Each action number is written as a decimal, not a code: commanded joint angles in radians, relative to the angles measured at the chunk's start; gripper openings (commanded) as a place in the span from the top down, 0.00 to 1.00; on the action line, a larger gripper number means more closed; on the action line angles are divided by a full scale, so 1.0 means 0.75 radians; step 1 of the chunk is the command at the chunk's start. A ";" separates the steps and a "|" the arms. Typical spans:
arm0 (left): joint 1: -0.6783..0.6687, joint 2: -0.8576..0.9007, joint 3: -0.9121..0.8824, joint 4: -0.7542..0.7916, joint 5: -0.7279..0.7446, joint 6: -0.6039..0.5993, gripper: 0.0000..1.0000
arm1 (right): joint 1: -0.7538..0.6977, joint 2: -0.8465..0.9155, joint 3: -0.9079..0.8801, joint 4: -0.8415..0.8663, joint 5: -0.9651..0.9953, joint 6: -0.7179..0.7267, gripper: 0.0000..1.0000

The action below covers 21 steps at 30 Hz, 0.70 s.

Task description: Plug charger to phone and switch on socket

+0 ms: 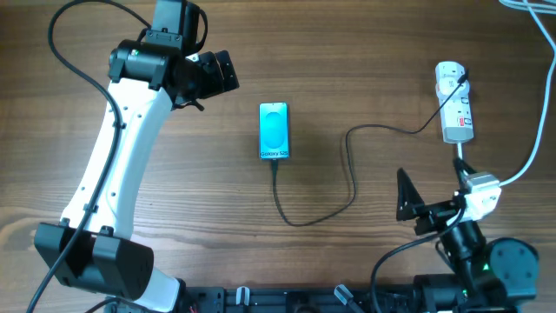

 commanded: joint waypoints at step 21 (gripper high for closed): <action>0.000 0.008 -0.004 -0.001 -0.013 -0.012 0.00 | 0.007 -0.183 -0.628 0.711 0.270 0.050 0.00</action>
